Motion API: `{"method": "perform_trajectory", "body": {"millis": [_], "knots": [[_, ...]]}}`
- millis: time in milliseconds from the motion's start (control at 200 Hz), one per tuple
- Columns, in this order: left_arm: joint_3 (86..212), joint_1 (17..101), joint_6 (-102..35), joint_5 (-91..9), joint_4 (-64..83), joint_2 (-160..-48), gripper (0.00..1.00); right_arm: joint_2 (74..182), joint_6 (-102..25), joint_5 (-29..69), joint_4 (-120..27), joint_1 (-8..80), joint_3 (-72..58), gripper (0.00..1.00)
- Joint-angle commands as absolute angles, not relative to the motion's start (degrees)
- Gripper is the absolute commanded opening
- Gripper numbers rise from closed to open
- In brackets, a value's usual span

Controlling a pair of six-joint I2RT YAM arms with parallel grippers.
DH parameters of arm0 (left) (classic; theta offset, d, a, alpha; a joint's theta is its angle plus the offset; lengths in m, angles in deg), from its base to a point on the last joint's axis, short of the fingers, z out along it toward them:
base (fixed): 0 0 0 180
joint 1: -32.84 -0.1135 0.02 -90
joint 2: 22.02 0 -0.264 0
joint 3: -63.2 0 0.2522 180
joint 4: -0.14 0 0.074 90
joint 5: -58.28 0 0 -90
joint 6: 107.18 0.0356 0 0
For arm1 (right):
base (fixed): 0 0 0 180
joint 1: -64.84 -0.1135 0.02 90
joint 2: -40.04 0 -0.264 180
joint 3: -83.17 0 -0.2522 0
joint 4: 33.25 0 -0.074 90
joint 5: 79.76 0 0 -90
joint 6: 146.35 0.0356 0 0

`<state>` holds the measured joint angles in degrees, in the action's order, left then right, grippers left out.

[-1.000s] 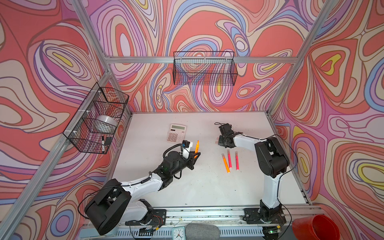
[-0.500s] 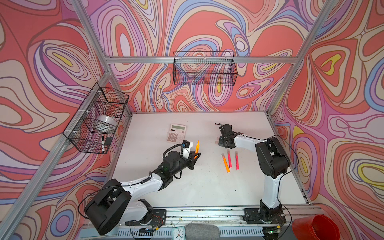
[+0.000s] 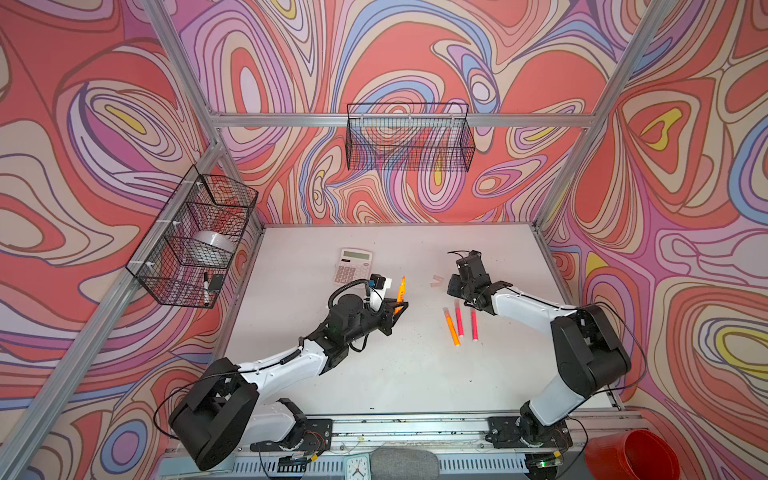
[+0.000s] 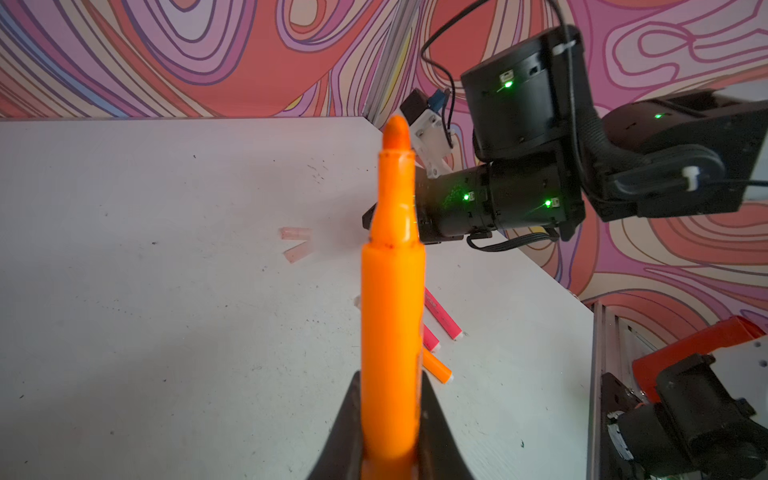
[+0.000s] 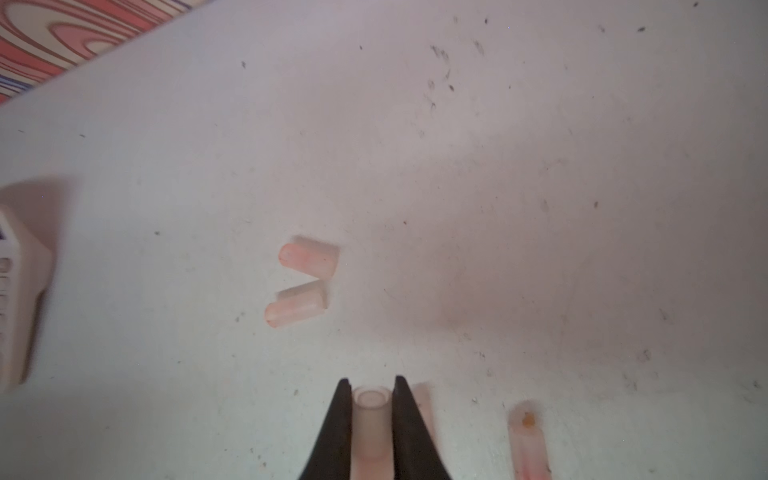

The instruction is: Insert the pens into the pen caps

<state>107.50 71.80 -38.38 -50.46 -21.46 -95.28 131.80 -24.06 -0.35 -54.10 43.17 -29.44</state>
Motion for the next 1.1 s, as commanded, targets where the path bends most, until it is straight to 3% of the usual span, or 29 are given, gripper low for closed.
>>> {"method": "perform_trajectory", "body": {"millis": [0,180,391,706,1097], "knots": [[107.4,71.7,-38.2,-53.8,-22.5,-94.5,0.00,125.4,-23.9,5.0,-45.9,43.4,-33.1,0.00],[104.8,71.7,-38.1,-56.3,-26.2,-93.6,0.00,111.6,-22.3,13.9,-39.1,41.2,-37.7,0.00],[103.7,71.7,-39.1,-59.3,-30.5,-93.8,0.00,101.6,-24.8,18.0,-30.9,31.4,-37.6,0.00],[103.5,71.8,-39.7,-60.7,-31.2,-92.6,0.00,108.7,-26.6,26.4,-21.7,25.1,-33.9,0.00],[102.5,71.7,-40.1,-59.9,-32.1,-91.5,0.00,112.8,-25.7,25.8,-14.8,23.7,-36.6,0.00]]}}
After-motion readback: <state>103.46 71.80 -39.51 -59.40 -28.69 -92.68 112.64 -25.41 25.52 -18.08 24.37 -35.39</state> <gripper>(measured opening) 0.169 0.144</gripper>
